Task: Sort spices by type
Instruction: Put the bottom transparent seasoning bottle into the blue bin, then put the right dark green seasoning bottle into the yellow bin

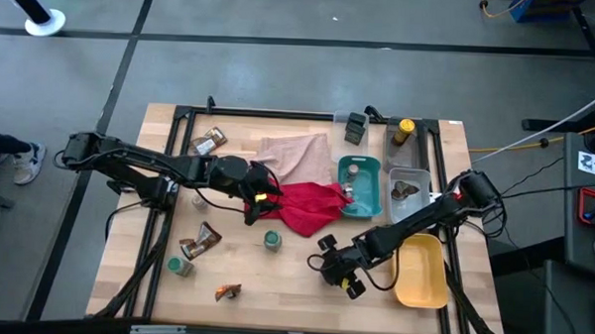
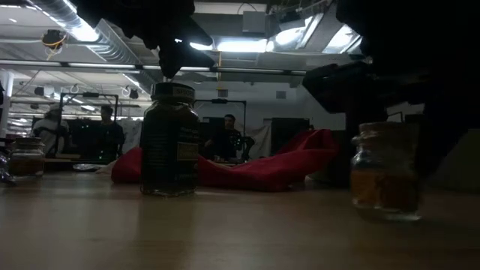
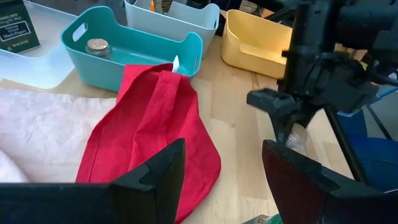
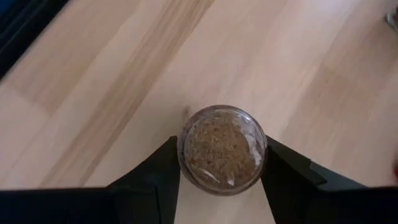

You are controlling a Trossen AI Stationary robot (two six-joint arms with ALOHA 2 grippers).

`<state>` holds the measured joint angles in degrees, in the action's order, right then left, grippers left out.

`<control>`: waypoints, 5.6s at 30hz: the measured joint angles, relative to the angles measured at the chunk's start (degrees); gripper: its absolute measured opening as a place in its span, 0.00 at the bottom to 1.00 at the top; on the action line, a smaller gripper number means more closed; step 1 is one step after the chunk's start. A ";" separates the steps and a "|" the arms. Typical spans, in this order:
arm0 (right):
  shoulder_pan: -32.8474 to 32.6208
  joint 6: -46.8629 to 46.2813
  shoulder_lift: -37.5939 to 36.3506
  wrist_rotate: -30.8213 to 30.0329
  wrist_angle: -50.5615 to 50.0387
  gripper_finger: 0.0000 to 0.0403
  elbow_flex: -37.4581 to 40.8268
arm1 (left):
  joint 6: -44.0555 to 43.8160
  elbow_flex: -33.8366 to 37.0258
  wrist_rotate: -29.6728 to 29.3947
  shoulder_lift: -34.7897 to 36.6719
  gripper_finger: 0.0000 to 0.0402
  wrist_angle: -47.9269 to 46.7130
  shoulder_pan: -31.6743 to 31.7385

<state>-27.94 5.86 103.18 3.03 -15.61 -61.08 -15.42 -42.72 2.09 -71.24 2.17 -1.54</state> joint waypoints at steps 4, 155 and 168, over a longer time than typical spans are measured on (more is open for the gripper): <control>0.67 0.29 -2.80 -1.92 -9.13 0.44 -2.48 | -0.19 0.00 0.00 0.00 0.49 0.07 0.00; 25.20 0.45 -30.58 12.44 -14.26 0.64 0.48 | -18.86 0.02 -7.52 -1.75 0.49 -18.35 -17.27; 25.20 0.45 -30.58 12.46 -14.45 0.64 0.48 | -19.83 0.02 -12.78 -2.58 0.49 -17.70 -17.22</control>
<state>-2.74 6.31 72.60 15.49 -30.06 -60.60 -35.25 -42.70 -10.69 -73.82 -15.52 -18.76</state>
